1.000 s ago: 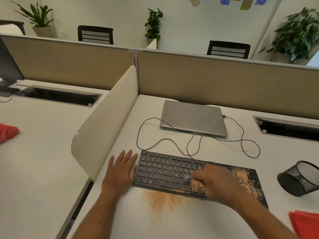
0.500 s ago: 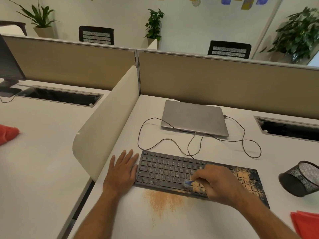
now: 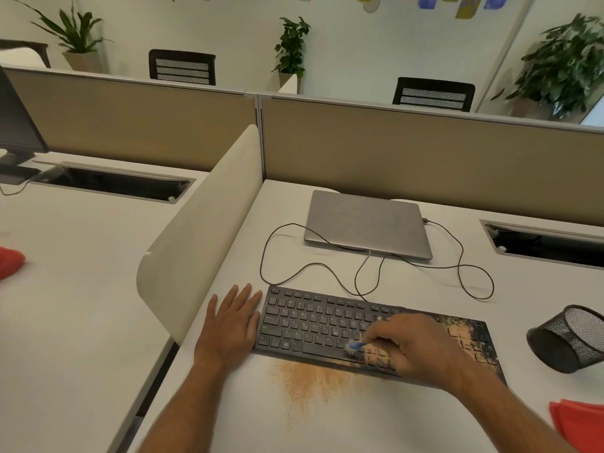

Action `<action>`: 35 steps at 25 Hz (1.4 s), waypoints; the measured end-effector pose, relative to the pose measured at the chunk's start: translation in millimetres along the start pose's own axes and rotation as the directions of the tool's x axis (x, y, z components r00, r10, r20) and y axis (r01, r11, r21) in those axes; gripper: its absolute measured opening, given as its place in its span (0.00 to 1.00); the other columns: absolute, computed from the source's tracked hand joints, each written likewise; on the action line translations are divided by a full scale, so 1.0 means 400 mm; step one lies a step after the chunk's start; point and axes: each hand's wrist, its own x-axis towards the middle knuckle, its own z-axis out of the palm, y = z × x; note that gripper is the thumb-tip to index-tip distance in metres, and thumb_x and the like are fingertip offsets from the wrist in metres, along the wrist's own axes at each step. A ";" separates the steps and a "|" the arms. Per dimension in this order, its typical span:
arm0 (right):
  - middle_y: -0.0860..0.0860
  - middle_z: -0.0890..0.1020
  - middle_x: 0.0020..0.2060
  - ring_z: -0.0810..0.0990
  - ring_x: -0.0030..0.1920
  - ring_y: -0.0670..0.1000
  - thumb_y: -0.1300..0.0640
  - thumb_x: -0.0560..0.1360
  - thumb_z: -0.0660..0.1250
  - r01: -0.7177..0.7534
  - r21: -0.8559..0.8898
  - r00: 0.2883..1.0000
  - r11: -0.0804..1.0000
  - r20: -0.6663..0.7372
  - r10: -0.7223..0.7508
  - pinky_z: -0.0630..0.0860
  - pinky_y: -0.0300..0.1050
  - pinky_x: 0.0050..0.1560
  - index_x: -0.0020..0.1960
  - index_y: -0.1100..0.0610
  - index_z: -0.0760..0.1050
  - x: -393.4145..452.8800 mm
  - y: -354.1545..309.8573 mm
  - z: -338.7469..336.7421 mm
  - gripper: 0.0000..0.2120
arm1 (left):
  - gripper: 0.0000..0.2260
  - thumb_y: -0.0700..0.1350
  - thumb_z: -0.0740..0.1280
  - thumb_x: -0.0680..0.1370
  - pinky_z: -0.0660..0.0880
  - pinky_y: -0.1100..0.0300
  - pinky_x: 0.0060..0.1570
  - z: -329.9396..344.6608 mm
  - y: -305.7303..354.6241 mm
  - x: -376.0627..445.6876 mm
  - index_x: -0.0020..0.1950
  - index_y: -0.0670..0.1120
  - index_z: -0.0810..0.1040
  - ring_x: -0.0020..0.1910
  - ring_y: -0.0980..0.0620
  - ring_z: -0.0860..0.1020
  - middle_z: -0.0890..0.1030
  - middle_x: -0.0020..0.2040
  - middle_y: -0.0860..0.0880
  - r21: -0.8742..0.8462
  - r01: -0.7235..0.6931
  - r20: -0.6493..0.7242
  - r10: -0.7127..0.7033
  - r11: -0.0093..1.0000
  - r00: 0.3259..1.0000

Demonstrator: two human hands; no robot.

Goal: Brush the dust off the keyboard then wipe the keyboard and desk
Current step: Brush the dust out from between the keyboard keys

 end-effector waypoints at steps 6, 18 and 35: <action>0.39 0.81 0.37 0.75 0.36 0.42 0.50 0.75 0.64 -0.087 -0.031 0.995 0.996 -0.060 0.085 0.72 0.38 0.35 0.50 0.42 0.78 -0.010 0.031 0.002 0.07 | 0.30 0.61 0.36 0.79 0.36 0.51 0.78 -0.001 0.001 0.000 0.81 0.59 0.55 0.80 0.59 0.43 0.52 0.81 0.59 -0.001 0.003 0.003 -0.003 1.000 1.000; 0.40 0.80 0.34 0.73 0.32 0.42 0.53 0.73 0.68 -0.034 -0.052 0.994 0.998 -0.104 0.029 0.71 0.38 0.29 0.49 0.43 0.78 0.002 0.012 0.000 0.07 | 0.31 0.61 0.36 0.78 0.36 0.50 0.78 -0.001 0.001 0.001 0.81 0.60 0.55 0.80 0.59 0.42 0.51 0.81 0.59 0.002 0.001 0.012 -0.001 1.000 1.000; 0.37 0.80 0.35 0.78 0.36 0.39 0.53 0.76 0.66 -0.188 0.181 0.973 0.965 0.168 0.158 0.69 0.31 0.34 0.49 0.47 0.81 0.037 -0.007 -0.045 0.06 | 0.31 0.61 0.35 0.78 0.35 0.51 0.78 -0.003 0.002 0.000 0.81 0.60 0.54 0.80 0.59 0.42 0.51 0.81 0.59 -0.010 0.001 0.012 -0.001 1.000 1.000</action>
